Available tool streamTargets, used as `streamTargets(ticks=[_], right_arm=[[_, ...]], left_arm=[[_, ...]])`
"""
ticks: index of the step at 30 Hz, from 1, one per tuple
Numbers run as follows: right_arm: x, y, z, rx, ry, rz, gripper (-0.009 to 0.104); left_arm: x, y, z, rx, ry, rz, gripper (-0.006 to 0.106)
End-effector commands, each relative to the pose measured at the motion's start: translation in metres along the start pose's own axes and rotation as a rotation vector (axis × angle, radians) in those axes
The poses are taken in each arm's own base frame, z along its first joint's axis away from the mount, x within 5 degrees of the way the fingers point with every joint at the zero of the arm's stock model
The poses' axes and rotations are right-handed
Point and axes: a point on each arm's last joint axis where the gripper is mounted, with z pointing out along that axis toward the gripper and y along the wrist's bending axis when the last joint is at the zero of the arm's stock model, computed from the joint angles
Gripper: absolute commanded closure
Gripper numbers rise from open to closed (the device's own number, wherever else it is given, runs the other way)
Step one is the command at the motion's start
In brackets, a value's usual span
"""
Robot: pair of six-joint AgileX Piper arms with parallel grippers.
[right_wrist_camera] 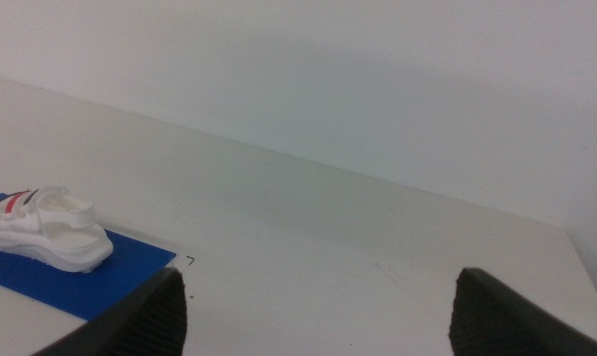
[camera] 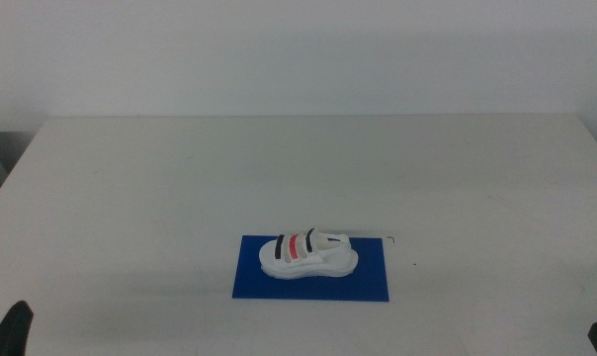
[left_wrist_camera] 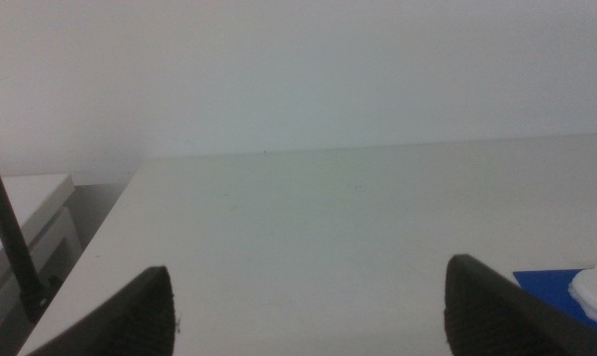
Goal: Use one arm to grab the shoe from the table and place it on the mat.
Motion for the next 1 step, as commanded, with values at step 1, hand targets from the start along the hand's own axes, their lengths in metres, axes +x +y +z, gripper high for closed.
streamTargets(ticks=[1], right_arm=[[-0.0058, -0.0022, -0.0020, 0.032, -0.089, -0.017, 0.020]], left_arm=[[-0.0058, 0.0003, -0.0009, -0.001, -0.088, -0.014, 0.007]])
